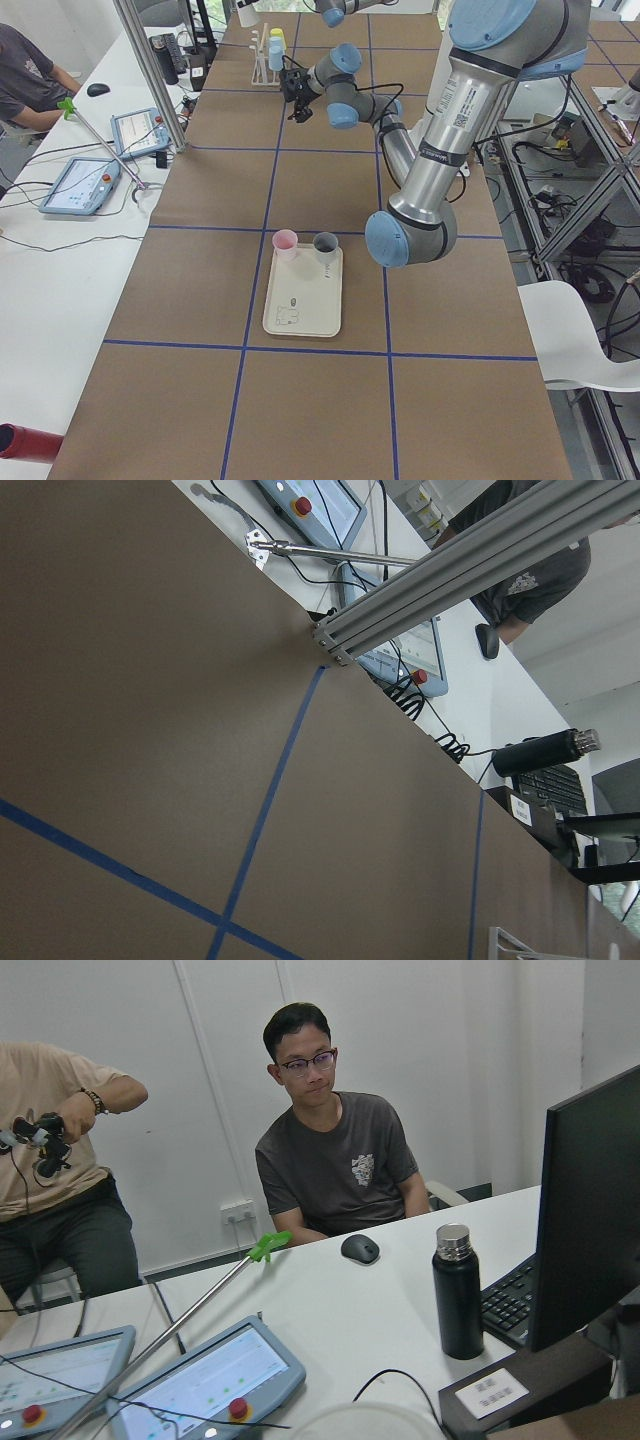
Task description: Transfer IKEA cup to right arm and place on rack
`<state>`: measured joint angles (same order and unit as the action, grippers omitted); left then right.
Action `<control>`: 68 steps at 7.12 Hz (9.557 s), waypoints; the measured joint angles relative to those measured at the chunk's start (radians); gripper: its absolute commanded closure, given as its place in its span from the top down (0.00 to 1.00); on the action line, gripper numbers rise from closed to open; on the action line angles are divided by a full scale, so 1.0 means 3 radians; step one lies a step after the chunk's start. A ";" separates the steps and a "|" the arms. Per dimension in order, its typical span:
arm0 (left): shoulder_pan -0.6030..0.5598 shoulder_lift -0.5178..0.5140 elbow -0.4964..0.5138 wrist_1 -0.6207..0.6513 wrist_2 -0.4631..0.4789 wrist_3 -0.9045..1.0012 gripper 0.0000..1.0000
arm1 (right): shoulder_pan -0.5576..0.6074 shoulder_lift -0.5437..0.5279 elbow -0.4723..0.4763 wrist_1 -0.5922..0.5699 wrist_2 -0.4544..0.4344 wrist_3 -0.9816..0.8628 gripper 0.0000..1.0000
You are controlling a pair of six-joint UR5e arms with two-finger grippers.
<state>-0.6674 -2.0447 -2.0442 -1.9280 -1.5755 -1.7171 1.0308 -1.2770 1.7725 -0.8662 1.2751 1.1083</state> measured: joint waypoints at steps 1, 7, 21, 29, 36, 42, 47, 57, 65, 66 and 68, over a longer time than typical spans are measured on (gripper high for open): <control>-0.0131 0.0000 -0.0096 0.0328 -0.0198 0.0179 1.00 | 0.0011 -0.0103 -0.0049 -0.0011 -0.0218 -0.0210 0.00; -0.0312 0.0040 -0.0290 0.0919 -0.0414 0.0640 1.00 | 0.0121 0.0013 -0.1205 0.0630 -0.0684 -0.0449 0.00; -0.0312 0.0046 -0.0307 0.0901 -0.0424 0.0635 1.00 | 0.0005 -0.0047 -0.1514 0.0750 -0.0681 -0.0443 0.25; -0.0315 0.0045 -0.0370 0.0906 -0.0429 0.0627 1.00 | 0.0044 -0.0160 -0.1368 0.0986 -0.0448 -0.0526 1.00; -0.0646 0.0345 -0.0422 0.1479 -0.0735 0.1647 1.00 | 0.0384 -0.0070 -0.0119 0.0054 0.1095 -0.0025 1.00; -0.1144 0.1264 -0.0130 0.1506 -0.1925 0.3089 1.00 | -0.0323 0.0439 0.0380 -0.0007 0.1737 0.1858 1.00; -0.1057 0.1627 0.0376 0.0520 -0.1980 0.2575 1.00 | -0.0611 0.0498 0.0380 -0.0002 0.1527 0.2003 1.00; -0.0809 0.2026 0.0420 0.0009 -0.2140 0.2524 1.00 | -0.0634 0.0480 0.0378 0.0003 0.1515 0.2002 1.00; -0.0677 0.1969 0.0459 0.0015 -0.2117 0.2516 0.65 | -0.0634 0.0464 0.0361 0.0003 0.1517 0.1990 1.00; -0.0649 0.1958 0.0463 0.0018 -0.2114 0.2515 0.56 | -0.0634 0.0460 0.0359 0.0003 0.1517 0.1988 1.00; -0.0631 0.1953 0.0482 0.0023 -0.2114 0.2517 0.29 | -0.0634 0.0458 0.0359 0.0003 0.1517 0.1988 1.00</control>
<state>-0.8568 -1.4587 -1.8997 -1.9211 -2.2097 -0.9620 0.8406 -1.1396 1.8802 -0.8652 1.7303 1.7046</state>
